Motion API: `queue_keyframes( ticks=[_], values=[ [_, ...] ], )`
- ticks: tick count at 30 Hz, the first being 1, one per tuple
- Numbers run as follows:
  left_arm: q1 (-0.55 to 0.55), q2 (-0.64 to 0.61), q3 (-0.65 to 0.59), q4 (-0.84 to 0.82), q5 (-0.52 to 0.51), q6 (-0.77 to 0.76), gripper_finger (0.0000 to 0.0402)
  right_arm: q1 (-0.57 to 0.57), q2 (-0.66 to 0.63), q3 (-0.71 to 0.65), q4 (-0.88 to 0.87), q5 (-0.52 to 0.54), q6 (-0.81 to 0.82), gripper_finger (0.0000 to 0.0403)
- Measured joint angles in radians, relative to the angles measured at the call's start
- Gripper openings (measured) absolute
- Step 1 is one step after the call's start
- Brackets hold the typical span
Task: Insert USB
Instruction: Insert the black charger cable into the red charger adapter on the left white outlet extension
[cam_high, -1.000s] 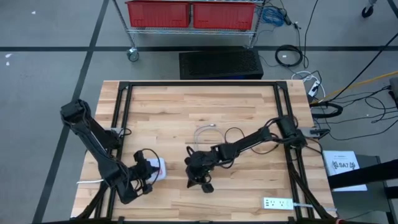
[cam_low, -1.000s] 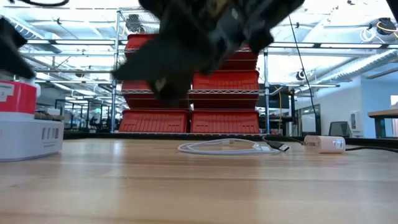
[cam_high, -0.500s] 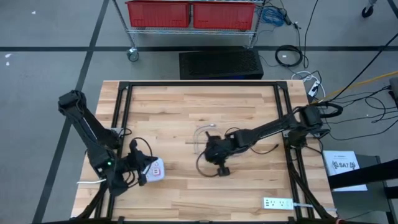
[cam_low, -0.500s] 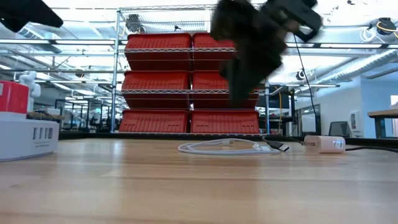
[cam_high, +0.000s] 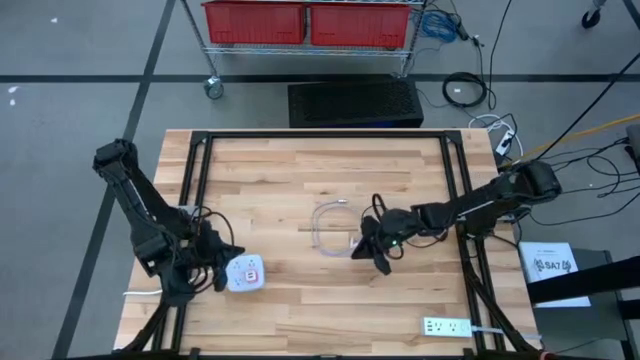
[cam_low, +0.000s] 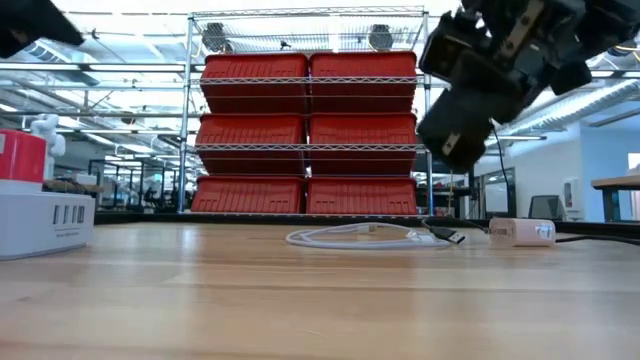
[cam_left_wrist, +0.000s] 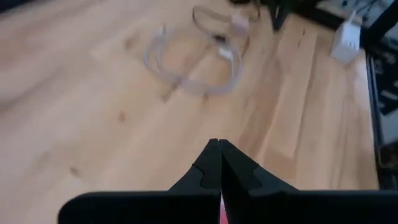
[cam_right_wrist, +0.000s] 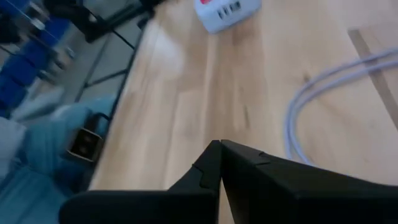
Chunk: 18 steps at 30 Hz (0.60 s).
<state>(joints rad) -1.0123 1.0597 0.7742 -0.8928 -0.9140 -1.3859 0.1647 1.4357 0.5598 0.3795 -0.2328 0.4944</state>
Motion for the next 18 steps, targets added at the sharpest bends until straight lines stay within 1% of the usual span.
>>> queue_keyframes(
  ticks=[4, 7, 9, 11, 14, 18],
  values=[
    [-0.001, 0.016, 0.000, -0.003, 0.137, -0.073, 0.0000, -0.008, 0.000, 0.023, -0.019, -0.016, 0.063, 0.0003],
    [-0.001, 0.046, 0.000, -0.003, 0.285, -0.116, 0.0000, -0.008, 0.000, 0.027, -0.047, -0.029, 0.110, 0.0018],
    [-0.001, 0.076, 0.000, 0.001, 0.381, -0.128, 0.0000, -0.008, -0.008, 0.034, -0.118, -0.031, 0.134, 0.0033],
    [-0.001, 0.116, 0.000, 0.013, 0.445, -0.128, 0.0000, -0.008, -0.020, 0.046, -0.219, -0.017, 0.149, 0.0051],
    [-0.001, 0.182, 0.000, 0.037, 0.488, -0.129, 0.0000, -0.012, -0.041, 0.072, -0.390, 0.080, 0.194, 0.0075],
    [-0.001, 0.274, 0.000, 0.065, 0.492, -0.128, 0.0000, -0.021, -0.061, 0.100, -0.555, 0.197, 0.267, 0.0093]
  ],
)
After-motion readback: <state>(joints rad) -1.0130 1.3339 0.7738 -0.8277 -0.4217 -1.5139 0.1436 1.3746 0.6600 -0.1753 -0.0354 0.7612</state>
